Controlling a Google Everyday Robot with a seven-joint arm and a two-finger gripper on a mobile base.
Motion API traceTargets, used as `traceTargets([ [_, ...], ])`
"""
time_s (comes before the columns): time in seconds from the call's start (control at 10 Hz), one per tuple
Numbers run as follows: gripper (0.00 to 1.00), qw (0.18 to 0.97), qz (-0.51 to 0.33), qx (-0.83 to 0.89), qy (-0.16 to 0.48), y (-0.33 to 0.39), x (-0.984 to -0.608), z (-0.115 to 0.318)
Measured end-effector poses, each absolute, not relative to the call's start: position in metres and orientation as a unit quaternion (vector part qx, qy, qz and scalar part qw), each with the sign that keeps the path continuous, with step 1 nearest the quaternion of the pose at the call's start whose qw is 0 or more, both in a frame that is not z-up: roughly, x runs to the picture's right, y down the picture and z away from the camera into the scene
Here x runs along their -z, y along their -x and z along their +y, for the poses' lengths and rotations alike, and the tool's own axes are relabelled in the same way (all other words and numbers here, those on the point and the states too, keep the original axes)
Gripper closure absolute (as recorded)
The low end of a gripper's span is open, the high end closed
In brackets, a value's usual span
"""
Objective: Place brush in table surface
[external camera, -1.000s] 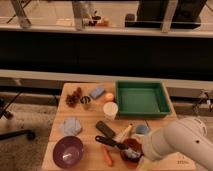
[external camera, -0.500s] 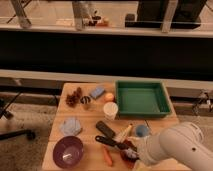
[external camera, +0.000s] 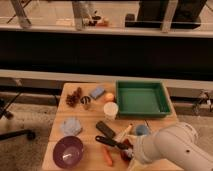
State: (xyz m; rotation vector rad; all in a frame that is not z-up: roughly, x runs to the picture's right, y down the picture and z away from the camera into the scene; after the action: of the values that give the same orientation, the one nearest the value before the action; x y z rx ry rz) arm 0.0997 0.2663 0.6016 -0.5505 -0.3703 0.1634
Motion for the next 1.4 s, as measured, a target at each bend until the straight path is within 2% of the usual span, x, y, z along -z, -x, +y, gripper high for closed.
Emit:
traceTargets([
  [1.4, 0.2, 0.949, -0.137, -0.114, 0.261, -0.069, -0.632, 0.273],
])
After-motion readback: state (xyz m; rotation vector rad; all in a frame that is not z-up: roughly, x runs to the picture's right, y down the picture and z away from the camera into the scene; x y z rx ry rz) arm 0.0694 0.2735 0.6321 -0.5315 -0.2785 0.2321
